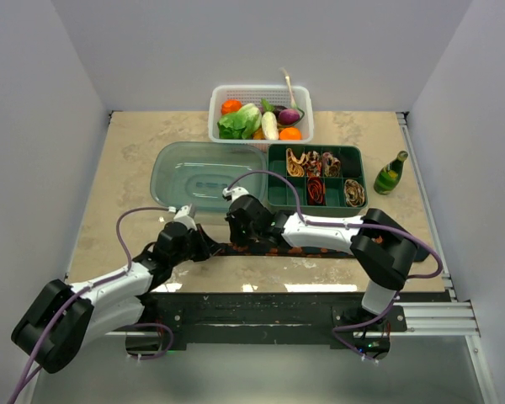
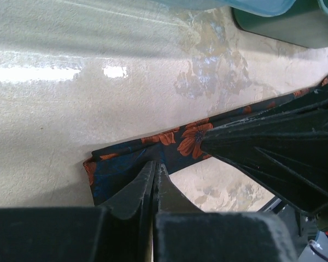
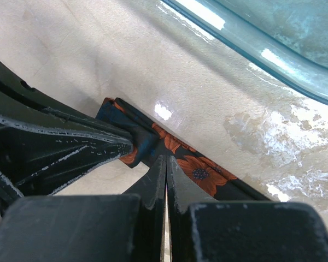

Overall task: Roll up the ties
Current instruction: Roll the tie at the center of the board.

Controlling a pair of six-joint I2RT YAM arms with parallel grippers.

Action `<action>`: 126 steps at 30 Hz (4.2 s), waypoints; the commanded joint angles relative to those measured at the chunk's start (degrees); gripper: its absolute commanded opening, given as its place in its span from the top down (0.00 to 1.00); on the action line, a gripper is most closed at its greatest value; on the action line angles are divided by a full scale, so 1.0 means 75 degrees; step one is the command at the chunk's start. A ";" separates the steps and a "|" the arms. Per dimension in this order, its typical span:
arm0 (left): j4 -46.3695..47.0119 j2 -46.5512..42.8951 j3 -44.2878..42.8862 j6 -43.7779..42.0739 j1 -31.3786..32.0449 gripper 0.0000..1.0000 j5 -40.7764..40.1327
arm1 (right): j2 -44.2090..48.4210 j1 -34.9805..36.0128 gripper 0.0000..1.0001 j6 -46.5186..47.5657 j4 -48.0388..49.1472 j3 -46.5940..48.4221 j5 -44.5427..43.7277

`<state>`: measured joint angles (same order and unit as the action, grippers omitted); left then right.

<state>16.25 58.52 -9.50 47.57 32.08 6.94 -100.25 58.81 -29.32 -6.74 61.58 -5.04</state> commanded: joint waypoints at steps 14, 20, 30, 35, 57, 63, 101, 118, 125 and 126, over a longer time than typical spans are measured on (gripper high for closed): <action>0.0600 0.0753 -0.0058 -0.0108 0.0048 1.00 -0.0105 | -0.0357 -0.0001 1.00 0.0183 0.0477 0.0039 0.0425; -0.0663 -0.0442 -0.0608 -0.0214 0.0048 0.93 -0.0642 | -0.0122 0.0011 1.00 0.0194 0.0536 0.0062 0.0496; -0.1979 -0.1147 -0.0902 -0.0214 0.0012 0.72 -0.1206 | 0.0088 0.0022 1.00 0.0136 0.0758 0.0086 0.0801; -0.1418 -0.1053 -0.0574 -0.0120 0.0012 0.75 -0.1043 | 0.0218 0.0034 1.00 0.0206 0.0700 0.0098 0.0730; -0.5835 -0.2388 -0.2051 0.0348 -0.0163 0.37 -0.3457 | -0.1492 0.0280 1.00 0.0335 0.1134 0.1351 0.1668; -0.5507 -0.2565 -0.1652 0.0547 -0.0245 0.41 -0.3328 | -0.1914 0.0269 1.00 0.0359 0.1122 0.1504 0.1668; -0.1804 -0.1604 -0.1042 -0.0120 -0.0199 1.00 -0.1418 | -0.2337 0.0257 1.00 -0.0296 0.1905 0.1142 0.1679; -0.0655 -0.1089 -0.0679 0.0020 0.0082 1.00 -0.0984 | -0.2208 -0.0141 1.00 -0.2196 0.4568 -0.0570 0.2921; -0.1157 -0.1393 -0.0831 -0.0132 0.0083 1.00 -0.1288 | -0.1740 -0.0153 1.00 -0.1623 0.3572 -0.0242 0.2841; -0.1205 -0.1416 -0.0855 -0.0167 0.0094 1.00 -0.1312 | -0.1646 -0.0165 1.00 -0.1541 0.3443 -0.0231 0.2619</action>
<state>1.74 49.69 -14.11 46.70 31.70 -4.67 -115.83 56.45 -43.92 25.63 58.50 14.28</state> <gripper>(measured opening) 0.055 0.007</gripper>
